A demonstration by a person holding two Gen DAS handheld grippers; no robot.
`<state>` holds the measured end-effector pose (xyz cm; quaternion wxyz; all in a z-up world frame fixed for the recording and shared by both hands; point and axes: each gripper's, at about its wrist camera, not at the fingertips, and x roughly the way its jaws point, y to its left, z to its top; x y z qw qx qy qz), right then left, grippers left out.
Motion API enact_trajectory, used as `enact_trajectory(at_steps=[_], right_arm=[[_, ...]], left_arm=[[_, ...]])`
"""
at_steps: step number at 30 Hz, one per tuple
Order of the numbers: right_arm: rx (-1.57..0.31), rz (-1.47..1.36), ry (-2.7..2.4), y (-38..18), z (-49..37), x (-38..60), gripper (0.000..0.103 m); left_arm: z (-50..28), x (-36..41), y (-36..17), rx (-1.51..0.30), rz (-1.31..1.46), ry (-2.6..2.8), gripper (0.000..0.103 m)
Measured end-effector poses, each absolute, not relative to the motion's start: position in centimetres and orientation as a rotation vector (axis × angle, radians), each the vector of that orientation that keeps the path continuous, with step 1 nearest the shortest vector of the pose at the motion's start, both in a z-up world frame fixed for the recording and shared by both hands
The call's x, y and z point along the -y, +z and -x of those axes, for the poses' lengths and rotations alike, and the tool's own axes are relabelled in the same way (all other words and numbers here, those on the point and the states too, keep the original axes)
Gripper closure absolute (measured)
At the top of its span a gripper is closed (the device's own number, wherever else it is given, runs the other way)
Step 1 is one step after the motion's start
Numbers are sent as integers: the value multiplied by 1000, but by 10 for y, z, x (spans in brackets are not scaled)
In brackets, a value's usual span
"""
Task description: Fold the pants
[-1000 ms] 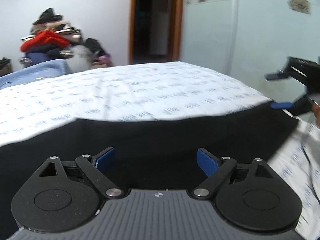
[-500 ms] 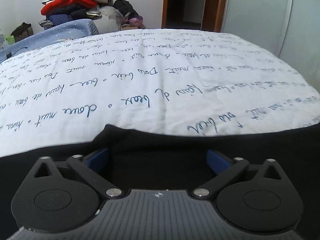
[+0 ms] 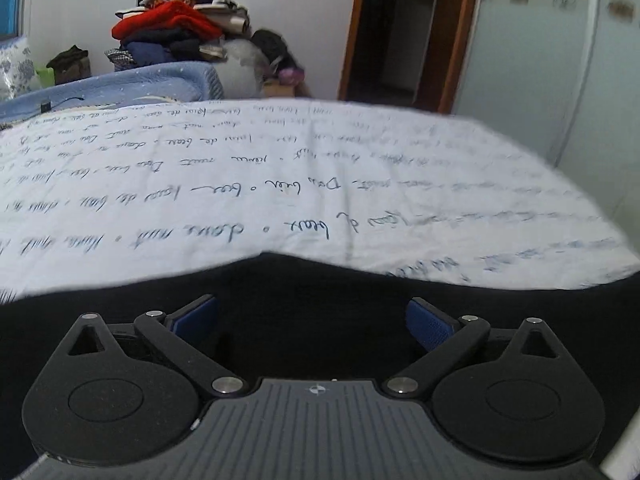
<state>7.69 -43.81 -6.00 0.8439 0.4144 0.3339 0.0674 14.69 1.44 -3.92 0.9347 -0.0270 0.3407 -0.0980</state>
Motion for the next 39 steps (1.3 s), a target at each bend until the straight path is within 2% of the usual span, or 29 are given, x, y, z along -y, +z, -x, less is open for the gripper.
enact_trajectory(at_steps=[5,8,12,16,24,30,36,39], right_arm=[[-801,-939,106,-86,-67,458,15],[-726,-1006,144,-99,-61,469,16],[-633,-1010,22,-76,-36,478,15],[-543,-1087,-13,-69,8,503,15],[-470,-1179,-60,-84,30,530,13],[-567,-1197,-59,-112,-9,532,14],[-402,-1212,-109,-104,28,539,14],[-429,-1232,-132,-107,35,548,13]], left_arm=[[-123,-37,-71,-717,51,-137,1],[-125,-39,-72,-705,56,-125,1],[-116,-31,-63,-707,6,-92,3],[-76,-39,-45,-655,97,-117,2],[-13,-26,-34,-613,179,-154,2],[-22,16,-48,-703,95,-258,2],[-22,27,-52,-711,85,-241,1],[-17,31,-60,-691,36,-220,1]])
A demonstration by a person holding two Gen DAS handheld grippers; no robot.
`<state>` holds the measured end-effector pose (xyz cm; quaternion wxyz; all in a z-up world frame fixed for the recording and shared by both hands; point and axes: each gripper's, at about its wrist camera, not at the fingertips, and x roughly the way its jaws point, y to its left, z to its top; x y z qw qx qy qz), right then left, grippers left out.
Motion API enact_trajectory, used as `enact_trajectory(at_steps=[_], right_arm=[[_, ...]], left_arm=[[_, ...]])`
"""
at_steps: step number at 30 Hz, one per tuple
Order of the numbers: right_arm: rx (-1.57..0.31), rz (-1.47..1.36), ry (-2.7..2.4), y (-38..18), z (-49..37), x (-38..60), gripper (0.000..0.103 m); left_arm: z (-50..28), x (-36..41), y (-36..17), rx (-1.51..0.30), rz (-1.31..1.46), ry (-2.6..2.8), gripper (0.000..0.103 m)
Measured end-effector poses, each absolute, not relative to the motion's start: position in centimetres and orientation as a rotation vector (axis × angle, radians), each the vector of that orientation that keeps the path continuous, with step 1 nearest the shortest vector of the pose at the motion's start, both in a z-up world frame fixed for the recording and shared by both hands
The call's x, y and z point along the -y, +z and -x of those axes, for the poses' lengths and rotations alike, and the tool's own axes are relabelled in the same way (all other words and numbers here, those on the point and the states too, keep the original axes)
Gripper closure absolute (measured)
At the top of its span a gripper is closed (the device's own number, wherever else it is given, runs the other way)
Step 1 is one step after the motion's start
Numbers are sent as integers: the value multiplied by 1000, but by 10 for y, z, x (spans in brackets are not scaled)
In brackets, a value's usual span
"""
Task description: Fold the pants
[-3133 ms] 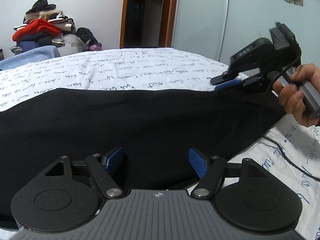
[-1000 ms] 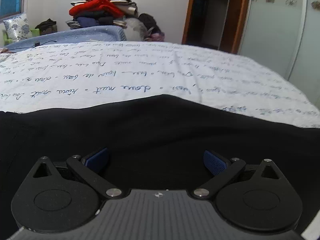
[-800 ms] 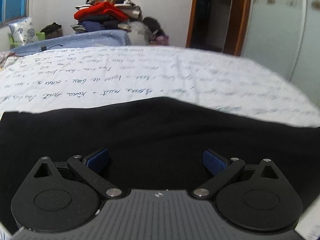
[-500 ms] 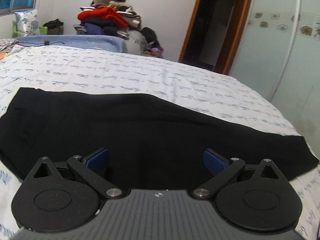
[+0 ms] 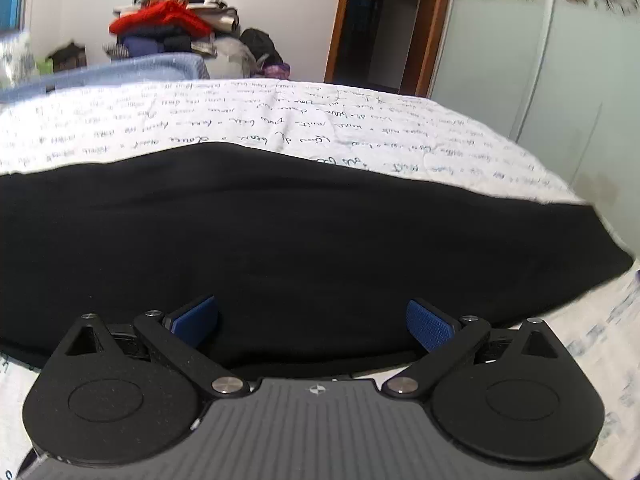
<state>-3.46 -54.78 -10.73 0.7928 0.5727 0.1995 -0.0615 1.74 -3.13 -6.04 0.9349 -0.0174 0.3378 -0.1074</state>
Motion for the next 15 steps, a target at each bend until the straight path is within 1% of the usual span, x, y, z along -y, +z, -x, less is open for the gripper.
enact_trajectory(at_steps=[4,8,13,15], right_arm=[[-449,-1271,-129,-117,37,555,13],[-462,-1240,-121,-113,30,549,12],[-436,-1125,-91,-90,29,521,11],[-438,-1042,-54,-77,23,501,11]], left_arm=[[-15,40,-65,-674,-11,-191,0],[-17,37,-66,-682,6,-196,0],[-13,40,-65,-669,-4,-178,0],[-3,45,-57,-628,-48,-143,3]])
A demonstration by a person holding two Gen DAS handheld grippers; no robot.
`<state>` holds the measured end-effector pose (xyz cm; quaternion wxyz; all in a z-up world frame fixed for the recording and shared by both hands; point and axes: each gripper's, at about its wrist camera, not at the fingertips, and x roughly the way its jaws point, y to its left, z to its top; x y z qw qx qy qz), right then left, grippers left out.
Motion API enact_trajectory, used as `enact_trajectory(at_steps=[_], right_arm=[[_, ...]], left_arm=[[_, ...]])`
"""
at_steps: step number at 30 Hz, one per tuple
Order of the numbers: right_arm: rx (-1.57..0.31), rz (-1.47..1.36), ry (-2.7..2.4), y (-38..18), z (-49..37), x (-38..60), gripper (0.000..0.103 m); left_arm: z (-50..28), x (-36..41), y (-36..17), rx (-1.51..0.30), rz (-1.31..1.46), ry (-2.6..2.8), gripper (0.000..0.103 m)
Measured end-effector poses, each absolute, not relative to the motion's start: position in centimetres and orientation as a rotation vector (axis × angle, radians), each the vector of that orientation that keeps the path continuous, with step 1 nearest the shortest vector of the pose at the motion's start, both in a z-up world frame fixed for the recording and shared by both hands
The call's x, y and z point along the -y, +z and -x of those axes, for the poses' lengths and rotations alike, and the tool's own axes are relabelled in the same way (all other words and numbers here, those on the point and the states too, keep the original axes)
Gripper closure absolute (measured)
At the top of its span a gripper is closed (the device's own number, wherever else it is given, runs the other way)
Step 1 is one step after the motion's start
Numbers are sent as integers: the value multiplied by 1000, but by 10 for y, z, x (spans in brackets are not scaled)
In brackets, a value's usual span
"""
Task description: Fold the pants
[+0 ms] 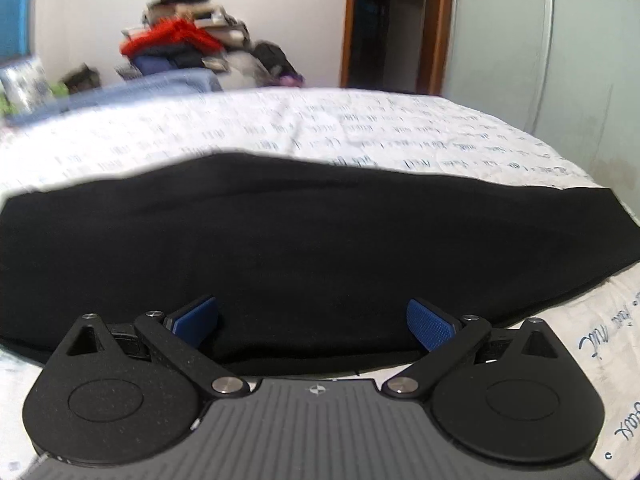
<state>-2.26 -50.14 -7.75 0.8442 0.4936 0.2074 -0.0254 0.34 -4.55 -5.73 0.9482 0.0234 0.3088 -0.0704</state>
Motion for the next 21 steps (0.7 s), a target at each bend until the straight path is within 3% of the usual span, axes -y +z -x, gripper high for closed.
enact_trajectory(at_steps=[5,12,19,21], right_arm=[[-567,-930,126,-63,-17,450,11],[-767,-824,409,-52,-93,353,11],[-1028,-763,733,-61,-197,214,11],[-1068,-753,750,-66,-226,176,11]], left_arm=[[23,47,-28,-453,-150,-168,1],[4,-3,-28,-493,-144,-26,1],[-40,-111,-38,-647,345,122,2],[-42,-124,-48,-652,363,129,1]])
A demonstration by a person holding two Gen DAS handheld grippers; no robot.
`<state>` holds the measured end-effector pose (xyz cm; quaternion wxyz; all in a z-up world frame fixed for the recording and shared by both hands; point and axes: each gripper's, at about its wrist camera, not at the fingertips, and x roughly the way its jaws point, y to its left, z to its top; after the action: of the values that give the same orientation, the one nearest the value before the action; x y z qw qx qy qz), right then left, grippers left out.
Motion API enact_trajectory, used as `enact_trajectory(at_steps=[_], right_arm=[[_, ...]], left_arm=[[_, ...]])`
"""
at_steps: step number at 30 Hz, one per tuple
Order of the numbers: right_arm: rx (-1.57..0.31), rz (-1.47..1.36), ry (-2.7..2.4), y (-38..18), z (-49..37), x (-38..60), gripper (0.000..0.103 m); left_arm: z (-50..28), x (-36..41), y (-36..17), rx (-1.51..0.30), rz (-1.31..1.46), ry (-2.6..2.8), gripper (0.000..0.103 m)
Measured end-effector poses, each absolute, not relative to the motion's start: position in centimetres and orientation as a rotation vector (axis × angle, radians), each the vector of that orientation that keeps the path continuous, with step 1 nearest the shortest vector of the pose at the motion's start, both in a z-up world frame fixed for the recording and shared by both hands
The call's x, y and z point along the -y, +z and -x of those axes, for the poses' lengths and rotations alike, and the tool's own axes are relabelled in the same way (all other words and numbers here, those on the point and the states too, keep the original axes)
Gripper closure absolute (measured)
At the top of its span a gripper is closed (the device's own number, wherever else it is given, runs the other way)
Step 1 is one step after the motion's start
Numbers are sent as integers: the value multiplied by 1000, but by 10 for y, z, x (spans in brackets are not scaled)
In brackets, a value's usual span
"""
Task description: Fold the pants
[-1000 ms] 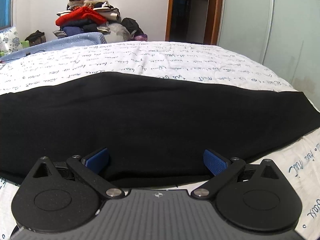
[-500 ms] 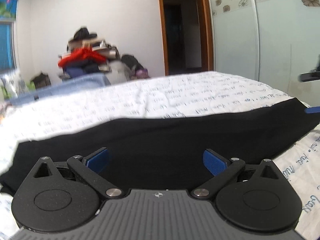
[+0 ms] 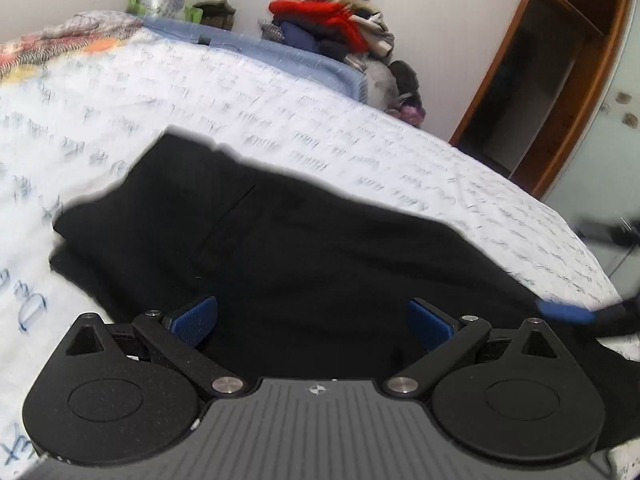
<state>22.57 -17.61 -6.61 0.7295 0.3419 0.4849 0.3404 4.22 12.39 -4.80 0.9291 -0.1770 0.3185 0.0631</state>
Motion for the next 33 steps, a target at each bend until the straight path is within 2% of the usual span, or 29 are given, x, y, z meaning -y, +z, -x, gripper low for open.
enact_trajectory(at_steps=[3,5,6,10,14,18,24,29,33], right_arm=[[-1133,-687,719,-83,-261,131,11],[-1182,-697,664,-105,-281,121,11],[-1149,-737,675,-108,-287,121,11],[-1162,-875,594,-108,-304,128,10],[-1165,-876,604,-103,-300,131,11],[-1079,-906,637,-88,-249,162,10],[-808,-1035,516,-69,-115,294,10],[-619,-967,111,-58,-27,413,10],[-619,-775,-199,-41,6,474,10]], left_arm=[[-37,-109,-56,-641,199,134,1],[-36,-106,-56,-648,188,145,1],[-37,-106,-56,-652,186,146,1],[-35,-104,-58,-658,174,148,0],[-33,-109,-63,-644,193,143,1],[-29,-112,-62,-625,218,140,1],[-29,-108,-60,-621,213,162,1],[-33,-90,-56,-643,106,207,1],[-27,-74,-43,-637,106,207,1]])
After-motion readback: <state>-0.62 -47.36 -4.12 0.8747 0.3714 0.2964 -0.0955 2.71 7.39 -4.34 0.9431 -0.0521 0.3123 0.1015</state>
